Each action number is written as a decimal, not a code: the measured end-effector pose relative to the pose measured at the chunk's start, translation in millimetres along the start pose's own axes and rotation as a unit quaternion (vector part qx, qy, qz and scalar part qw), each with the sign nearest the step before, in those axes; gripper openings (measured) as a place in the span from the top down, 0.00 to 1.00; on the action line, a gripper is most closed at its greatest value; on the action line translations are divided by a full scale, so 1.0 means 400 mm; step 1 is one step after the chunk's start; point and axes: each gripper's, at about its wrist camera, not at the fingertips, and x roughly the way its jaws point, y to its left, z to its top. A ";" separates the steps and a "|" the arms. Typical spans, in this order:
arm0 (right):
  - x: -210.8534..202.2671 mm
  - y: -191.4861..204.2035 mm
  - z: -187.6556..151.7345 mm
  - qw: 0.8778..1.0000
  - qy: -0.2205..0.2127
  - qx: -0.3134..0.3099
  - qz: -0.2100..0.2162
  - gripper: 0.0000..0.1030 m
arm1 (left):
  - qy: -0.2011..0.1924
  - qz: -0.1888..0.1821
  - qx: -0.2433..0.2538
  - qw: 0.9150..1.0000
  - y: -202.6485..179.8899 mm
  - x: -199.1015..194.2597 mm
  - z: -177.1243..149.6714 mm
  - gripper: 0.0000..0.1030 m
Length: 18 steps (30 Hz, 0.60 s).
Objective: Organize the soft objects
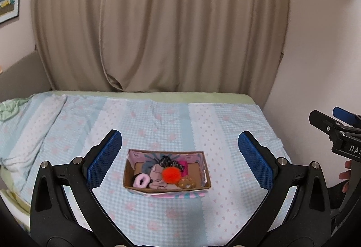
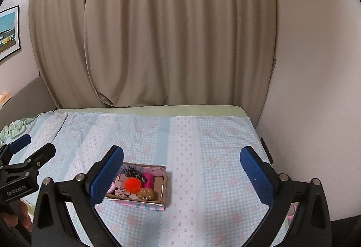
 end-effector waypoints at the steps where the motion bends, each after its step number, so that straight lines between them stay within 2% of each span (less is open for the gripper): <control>1: -0.003 -0.002 0.000 1.000 -0.002 0.000 0.000 0.00 | 0.000 -0.001 -0.001 1.000 -0.001 -0.003 -0.001 0.00; 18: -0.026 -0.005 0.000 1.000 -0.009 0.001 0.005 0.00 | -0.014 0.015 0.010 1.000 -0.017 -0.030 -0.010 0.00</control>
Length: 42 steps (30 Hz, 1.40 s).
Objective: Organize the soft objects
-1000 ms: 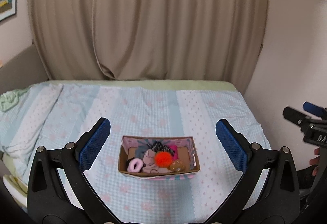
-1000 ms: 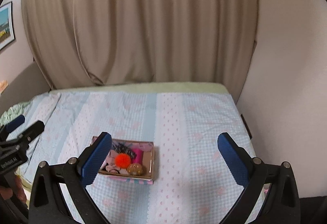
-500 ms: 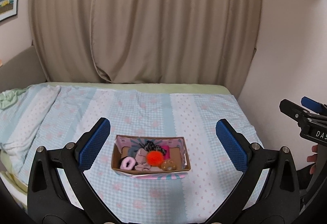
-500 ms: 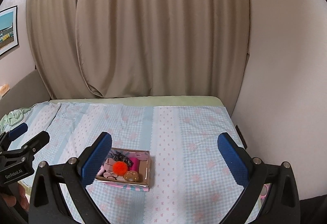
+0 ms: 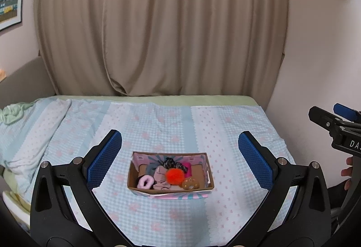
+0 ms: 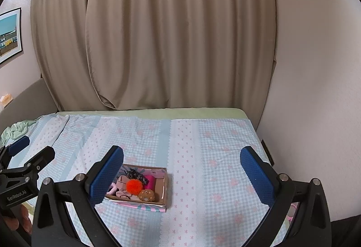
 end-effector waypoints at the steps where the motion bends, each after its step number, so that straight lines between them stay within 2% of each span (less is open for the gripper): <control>1: -0.001 -0.001 0.000 1.000 0.000 0.000 0.001 0.00 | -0.001 0.001 0.002 1.000 -0.002 0.000 -0.001 0.00; 42: 0.009 0.005 -0.002 1.000 -0.002 0.001 -0.006 0.00 | -0.007 -0.007 0.015 1.000 -0.009 0.011 0.003 0.00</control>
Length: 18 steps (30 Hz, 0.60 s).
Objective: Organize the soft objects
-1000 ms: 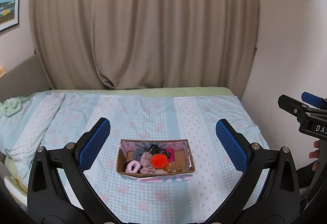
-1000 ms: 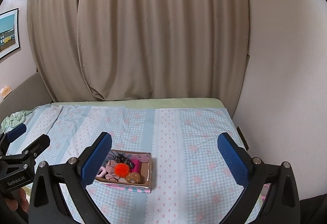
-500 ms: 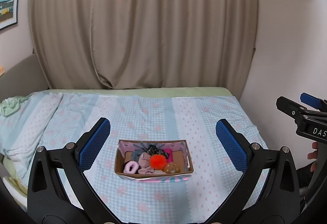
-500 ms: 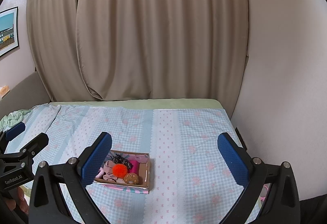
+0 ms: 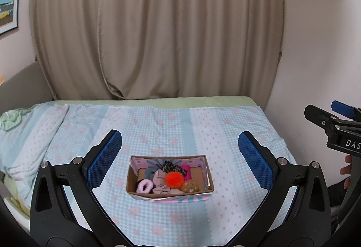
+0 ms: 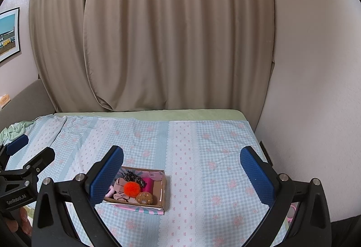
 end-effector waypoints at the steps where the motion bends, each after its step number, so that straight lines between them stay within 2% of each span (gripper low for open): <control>1: 0.000 0.001 0.000 1.000 0.000 0.000 -0.001 0.00 | 0.000 0.000 0.002 1.000 -0.001 0.001 -0.001 0.00; 13: 0.015 -0.007 0.016 1.000 0.001 0.002 -0.004 0.00 | -0.006 0.000 0.003 1.000 -0.002 0.007 -0.001 0.00; 18: 0.014 -0.006 0.017 1.000 0.001 0.001 -0.004 0.00 | -0.022 0.020 0.000 1.000 0.001 -0.003 0.001 0.00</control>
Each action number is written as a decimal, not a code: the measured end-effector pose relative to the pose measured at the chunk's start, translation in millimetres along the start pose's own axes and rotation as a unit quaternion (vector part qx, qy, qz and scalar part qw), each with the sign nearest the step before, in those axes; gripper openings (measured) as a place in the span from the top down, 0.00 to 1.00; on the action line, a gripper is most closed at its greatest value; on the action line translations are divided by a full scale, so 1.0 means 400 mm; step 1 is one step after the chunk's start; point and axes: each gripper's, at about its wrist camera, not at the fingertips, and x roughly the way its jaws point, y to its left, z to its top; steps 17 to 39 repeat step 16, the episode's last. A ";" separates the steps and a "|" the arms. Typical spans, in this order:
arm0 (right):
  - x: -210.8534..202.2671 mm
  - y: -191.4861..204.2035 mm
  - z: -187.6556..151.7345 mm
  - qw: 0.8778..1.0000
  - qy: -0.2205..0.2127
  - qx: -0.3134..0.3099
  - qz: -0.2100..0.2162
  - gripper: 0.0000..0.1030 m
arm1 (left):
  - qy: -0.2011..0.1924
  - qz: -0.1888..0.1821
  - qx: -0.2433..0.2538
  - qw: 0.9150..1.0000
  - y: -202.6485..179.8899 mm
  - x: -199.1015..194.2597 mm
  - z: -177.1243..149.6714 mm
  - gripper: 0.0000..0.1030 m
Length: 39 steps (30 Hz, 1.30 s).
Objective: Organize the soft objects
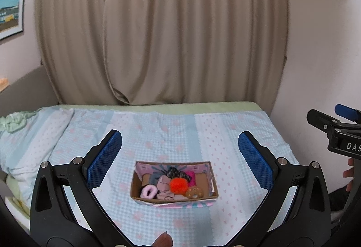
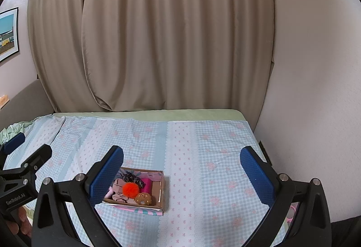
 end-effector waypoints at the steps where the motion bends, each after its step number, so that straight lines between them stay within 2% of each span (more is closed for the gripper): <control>1: -0.001 0.001 -0.001 1.000 0.000 0.000 -0.001 0.00 | -0.001 0.004 0.001 1.000 0.000 0.000 0.002 0.00; 15: 0.023 -0.006 0.000 1.000 -0.005 0.000 0.000 0.00 | -0.015 0.000 0.012 1.000 0.000 0.001 0.011 0.00; 39: 0.026 -0.007 0.000 1.000 -0.005 0.001 0.000 0.00 | -0.014 -0.001 0.013 1.000 -0.001 0.003 0.012 0.00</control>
